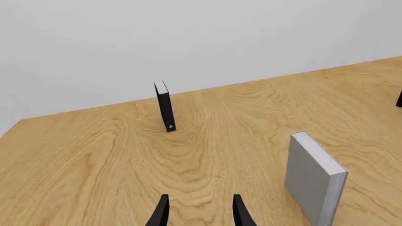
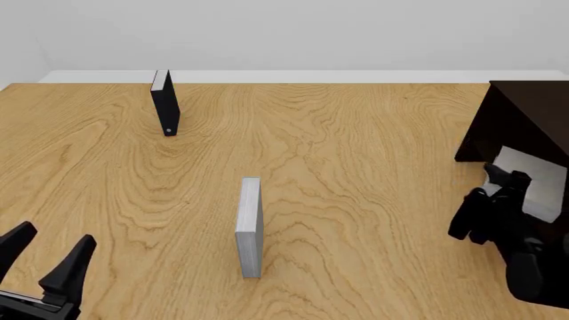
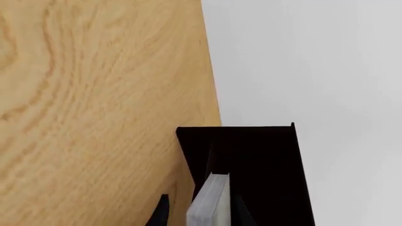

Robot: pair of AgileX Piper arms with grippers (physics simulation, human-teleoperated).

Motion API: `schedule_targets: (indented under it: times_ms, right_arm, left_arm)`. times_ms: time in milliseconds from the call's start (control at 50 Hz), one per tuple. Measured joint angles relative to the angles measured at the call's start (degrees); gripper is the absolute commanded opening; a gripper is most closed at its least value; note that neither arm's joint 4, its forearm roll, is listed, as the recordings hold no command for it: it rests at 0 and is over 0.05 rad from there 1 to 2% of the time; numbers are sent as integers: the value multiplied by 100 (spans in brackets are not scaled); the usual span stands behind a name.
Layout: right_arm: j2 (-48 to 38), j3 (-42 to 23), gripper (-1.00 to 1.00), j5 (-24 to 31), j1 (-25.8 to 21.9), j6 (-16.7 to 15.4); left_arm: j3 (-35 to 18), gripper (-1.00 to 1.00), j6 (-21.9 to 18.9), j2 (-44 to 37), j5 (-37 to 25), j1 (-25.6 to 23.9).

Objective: Pick up the book on the right and place it on the cabinet shelf.

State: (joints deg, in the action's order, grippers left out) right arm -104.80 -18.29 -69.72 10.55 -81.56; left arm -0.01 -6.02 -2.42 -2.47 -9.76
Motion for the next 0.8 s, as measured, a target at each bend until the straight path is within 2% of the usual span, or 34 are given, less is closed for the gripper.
schedule_targets:
  times_ms: [400,800]
  right_arm:
    - [164,-25,100,105,-154,95]
    - [355,-70,100,201,-109,62]
  left_arm:
    - [0,100,1,62,-68,-2]
    - [-4,100,3,41,-55,-8]
